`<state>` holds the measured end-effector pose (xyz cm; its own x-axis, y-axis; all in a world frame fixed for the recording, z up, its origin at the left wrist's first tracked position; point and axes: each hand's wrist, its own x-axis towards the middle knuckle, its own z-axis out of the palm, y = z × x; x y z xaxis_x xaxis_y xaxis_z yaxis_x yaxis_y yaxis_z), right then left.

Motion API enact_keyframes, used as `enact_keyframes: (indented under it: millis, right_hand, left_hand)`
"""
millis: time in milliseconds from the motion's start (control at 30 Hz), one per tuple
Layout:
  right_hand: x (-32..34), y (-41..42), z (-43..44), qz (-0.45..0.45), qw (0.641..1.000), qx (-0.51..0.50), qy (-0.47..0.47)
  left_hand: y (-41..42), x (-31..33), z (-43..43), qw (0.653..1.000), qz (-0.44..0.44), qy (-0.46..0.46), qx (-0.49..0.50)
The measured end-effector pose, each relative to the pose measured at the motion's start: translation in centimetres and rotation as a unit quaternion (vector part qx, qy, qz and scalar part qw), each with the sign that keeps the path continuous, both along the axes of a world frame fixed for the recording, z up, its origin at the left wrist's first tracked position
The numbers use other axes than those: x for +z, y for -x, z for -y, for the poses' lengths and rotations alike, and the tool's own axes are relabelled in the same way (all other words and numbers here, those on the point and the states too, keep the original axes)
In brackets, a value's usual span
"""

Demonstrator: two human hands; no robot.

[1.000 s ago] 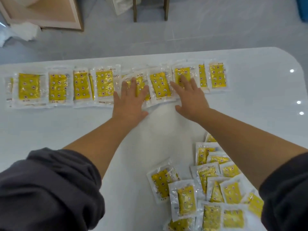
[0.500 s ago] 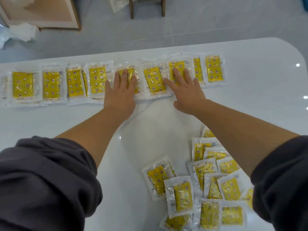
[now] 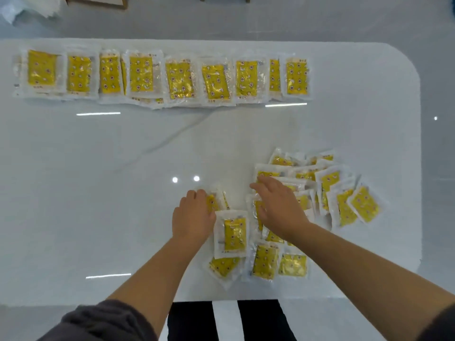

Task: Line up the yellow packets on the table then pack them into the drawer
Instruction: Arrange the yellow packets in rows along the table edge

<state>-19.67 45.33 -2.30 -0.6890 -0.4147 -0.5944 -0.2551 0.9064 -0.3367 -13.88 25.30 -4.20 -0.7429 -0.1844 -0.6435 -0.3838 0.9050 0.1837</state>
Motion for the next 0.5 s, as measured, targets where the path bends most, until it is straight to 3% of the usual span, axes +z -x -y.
enact_keyframes:
  millis: [100,233,367,500]
  right_hand:
    - [0.0,-2.7,-0.1,0.017,1.000,0.008,0.012]
    - [-1.4,-5.4,0.2,0.051,0.998,0.021,0.015]
    - [-2.4,-6.3,0.7,0.052,0.998,0.012,0.016]
    - [-2.9,-6.2,1.0,0.047,0.999,0.014,0.016]
  left_hand:
    - [-2.8,-0.6,-1.6,0.992,0.027,0.003,0.127]
    - [-3.4,-1.9,-2.8,0.953,0.012,-0.023,0.301]
    - [-1.8,-2.6,-3.3,0.922,-0.023,-0.012,0.387]
    - [-0.1,-2.7,-4.2,0.905,0.009,0.041,0.423]
